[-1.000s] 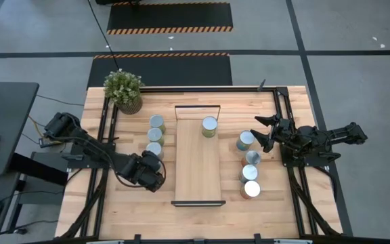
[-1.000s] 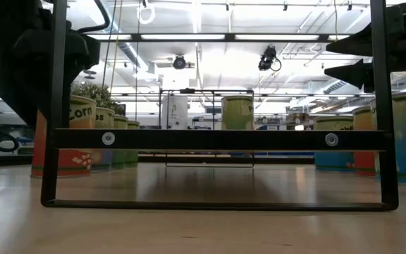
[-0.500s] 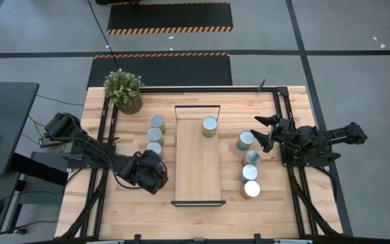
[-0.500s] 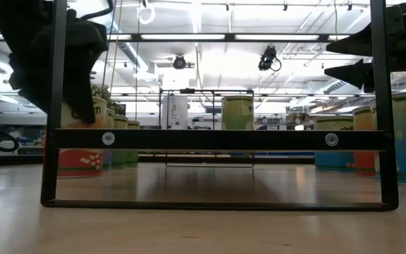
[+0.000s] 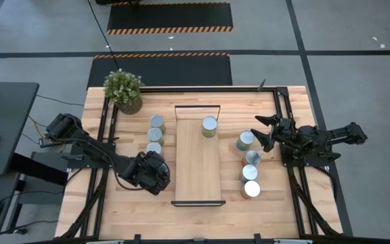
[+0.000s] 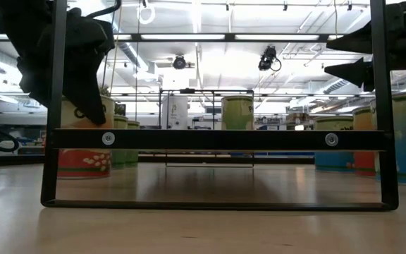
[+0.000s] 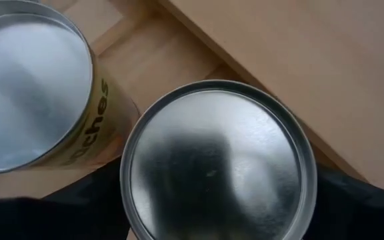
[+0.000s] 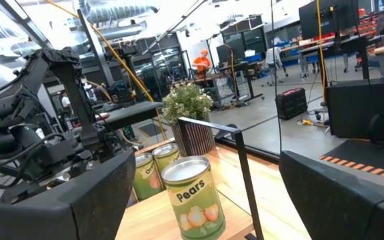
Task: Pick and place cans onto a shelf
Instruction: Put the canned corn on the shelf
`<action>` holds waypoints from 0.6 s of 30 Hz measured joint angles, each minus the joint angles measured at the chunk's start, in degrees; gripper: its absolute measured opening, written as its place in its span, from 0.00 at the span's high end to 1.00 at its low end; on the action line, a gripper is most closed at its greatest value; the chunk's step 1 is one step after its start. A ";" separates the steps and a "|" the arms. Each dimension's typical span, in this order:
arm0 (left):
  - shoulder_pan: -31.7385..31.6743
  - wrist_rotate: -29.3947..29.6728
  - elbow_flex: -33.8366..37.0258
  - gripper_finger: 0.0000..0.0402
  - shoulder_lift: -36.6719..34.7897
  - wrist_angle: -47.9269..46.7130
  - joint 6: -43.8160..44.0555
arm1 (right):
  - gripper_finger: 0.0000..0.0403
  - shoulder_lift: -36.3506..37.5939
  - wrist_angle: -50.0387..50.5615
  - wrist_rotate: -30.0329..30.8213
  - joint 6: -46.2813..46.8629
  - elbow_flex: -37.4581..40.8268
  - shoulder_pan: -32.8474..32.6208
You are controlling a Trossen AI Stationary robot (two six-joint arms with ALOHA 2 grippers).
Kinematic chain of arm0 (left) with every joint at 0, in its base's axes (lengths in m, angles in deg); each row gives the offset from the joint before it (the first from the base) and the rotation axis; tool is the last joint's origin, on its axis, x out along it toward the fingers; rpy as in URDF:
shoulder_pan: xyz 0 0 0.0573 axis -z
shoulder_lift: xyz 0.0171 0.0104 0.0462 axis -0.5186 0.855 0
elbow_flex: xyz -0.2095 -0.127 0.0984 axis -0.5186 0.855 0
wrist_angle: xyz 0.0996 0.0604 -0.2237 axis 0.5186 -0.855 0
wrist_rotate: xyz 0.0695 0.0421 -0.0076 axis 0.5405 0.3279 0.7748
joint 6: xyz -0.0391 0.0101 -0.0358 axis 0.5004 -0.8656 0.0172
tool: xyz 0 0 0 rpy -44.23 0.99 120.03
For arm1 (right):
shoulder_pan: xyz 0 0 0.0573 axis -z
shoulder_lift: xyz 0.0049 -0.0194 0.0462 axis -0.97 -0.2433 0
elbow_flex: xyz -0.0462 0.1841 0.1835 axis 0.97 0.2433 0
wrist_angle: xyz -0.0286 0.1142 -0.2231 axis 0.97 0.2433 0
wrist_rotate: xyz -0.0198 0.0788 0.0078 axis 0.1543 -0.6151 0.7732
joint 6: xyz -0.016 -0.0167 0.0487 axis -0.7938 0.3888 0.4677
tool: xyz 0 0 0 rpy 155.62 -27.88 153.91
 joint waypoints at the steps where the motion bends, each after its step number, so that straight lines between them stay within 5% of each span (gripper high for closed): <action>1: 0.00 -0.48 -0.08 0.21 -0.14 -0.28 0.01 | 0.06 -0.01 -0.04 -0.03 0.00 0.00 -0.02; 12: -0.77 -2.69 -18.91 0.20 -0.45 -22.84 -5.56 | 0.06 -0.01 -0.27 -0.02 0.00 0.00 -0.02; 18: -4.45 -2.15 -22.27 0.20 0.04 -14.95 -13.00 | 0.06 -0.01 -0.34 -0.02 0.00 0.00 -0.02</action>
